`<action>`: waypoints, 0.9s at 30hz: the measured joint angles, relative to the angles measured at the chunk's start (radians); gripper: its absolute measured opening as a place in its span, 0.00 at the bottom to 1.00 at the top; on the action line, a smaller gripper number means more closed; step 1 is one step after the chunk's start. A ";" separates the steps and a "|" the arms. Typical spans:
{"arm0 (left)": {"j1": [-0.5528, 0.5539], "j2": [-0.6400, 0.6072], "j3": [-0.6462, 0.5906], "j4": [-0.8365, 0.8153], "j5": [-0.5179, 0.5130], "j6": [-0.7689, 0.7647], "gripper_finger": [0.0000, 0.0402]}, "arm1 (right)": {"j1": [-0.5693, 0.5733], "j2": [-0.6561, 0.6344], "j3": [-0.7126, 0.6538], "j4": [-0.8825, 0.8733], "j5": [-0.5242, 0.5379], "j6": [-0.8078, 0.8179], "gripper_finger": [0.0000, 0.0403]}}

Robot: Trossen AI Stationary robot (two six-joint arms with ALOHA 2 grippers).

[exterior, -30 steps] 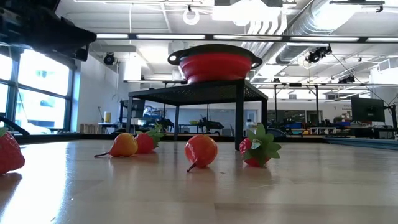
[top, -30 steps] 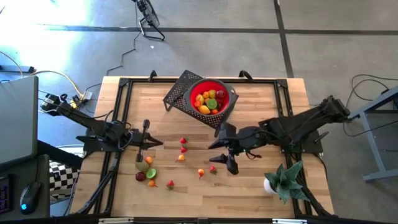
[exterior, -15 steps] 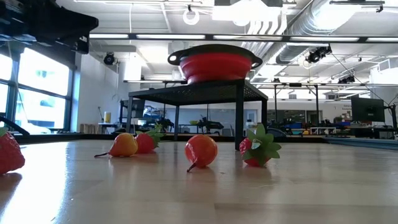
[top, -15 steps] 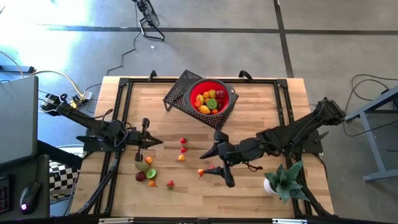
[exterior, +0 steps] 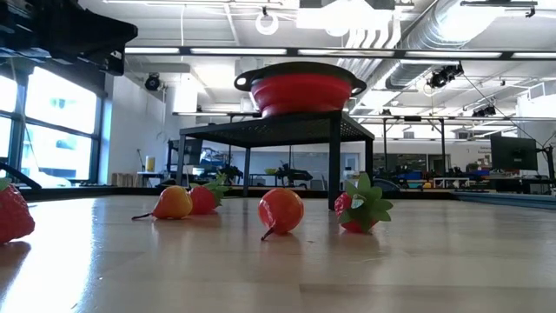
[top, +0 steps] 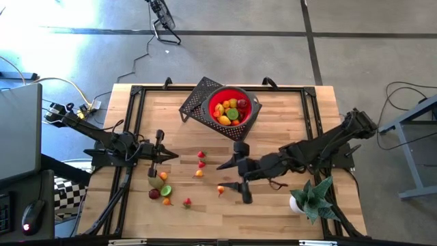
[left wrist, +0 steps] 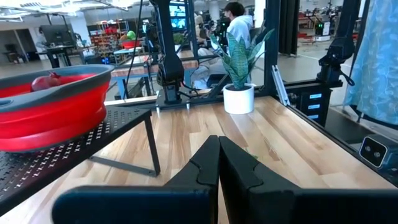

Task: Pick & Place Fruit
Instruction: Put the strawberry into the strainer bowl on the shelf

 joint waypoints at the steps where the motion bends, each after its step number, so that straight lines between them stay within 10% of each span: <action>1: 0.000 0.000 0.000 -0.001 0.000 0.000 0.00 | 0.004 0.018 0.016 -0.026 0.008 -0.019 0.56; 27: 0.000 0.000 0.000 -0.018 -0.011 0.005 0.00 | -0.023 0.393 0.122 -0.536 -0.231 -0.116 0.56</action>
